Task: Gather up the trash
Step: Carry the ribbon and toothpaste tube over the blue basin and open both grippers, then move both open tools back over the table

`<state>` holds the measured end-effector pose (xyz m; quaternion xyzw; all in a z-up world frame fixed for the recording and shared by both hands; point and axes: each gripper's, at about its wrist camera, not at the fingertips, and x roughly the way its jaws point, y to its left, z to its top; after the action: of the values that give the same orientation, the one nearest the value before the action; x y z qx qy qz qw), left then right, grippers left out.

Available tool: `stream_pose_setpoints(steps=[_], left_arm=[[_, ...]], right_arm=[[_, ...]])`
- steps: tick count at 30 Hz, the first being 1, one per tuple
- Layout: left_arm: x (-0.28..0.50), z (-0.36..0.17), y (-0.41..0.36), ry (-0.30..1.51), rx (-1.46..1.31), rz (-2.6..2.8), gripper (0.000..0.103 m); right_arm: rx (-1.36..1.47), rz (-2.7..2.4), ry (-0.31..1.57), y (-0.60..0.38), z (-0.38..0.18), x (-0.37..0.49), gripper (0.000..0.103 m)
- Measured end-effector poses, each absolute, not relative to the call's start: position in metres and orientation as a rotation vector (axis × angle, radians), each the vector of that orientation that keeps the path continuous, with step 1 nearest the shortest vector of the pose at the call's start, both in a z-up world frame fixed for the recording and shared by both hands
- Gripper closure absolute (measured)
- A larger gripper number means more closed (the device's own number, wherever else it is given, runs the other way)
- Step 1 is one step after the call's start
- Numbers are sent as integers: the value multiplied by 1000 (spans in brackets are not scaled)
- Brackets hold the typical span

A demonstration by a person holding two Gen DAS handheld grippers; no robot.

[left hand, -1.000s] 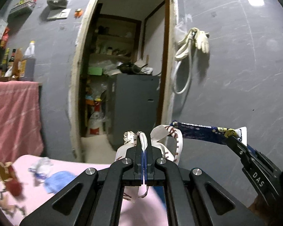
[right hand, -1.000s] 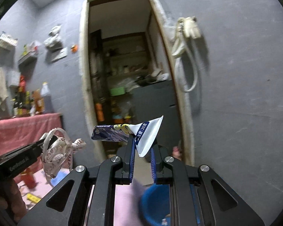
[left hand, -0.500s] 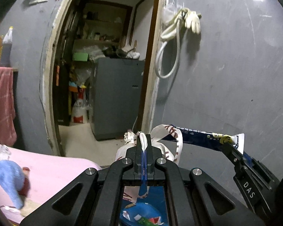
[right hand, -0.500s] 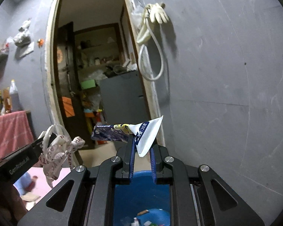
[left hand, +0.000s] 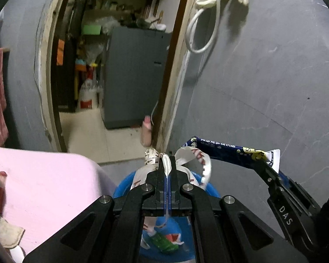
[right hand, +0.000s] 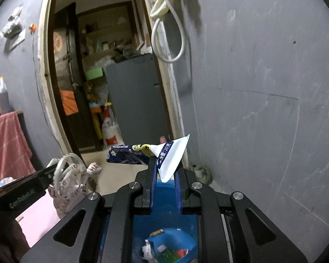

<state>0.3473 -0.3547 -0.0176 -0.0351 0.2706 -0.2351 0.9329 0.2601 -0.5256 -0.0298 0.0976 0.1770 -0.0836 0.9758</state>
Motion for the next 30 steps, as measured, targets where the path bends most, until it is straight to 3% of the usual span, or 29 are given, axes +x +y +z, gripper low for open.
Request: stream_pose_setpoints(steps=[7,9,12,16,19,26,28,30], left_arm=[[354,-27,-355,621,-76,-469,102],[355,-29,-354,635,-79,-465,95],[354,-31,-351,651,-92,-465,78],[352,-28,-347,641,-90,-457,76],[349,-23,-343,632,-94,-454,71],[335,2,-322,553,-122,-427,50],[328,10,-312,522,-124,-411,41],[320,20,-300,493,-134,-395,23]], right_arm=[[199,-154,440,-526,-37,272,85],[204,-146,457,-525,-40,273,73],[205,-140,461,-524,-40,273,71],[214,-141,439,-525,-34,268,69],[217,-141,409,-524,-29,266,62],[211,-134,278,-515,-5,245,43],[220,-132,226,-511,4,236,30],[232,-126,193,-508,12,231,25]])
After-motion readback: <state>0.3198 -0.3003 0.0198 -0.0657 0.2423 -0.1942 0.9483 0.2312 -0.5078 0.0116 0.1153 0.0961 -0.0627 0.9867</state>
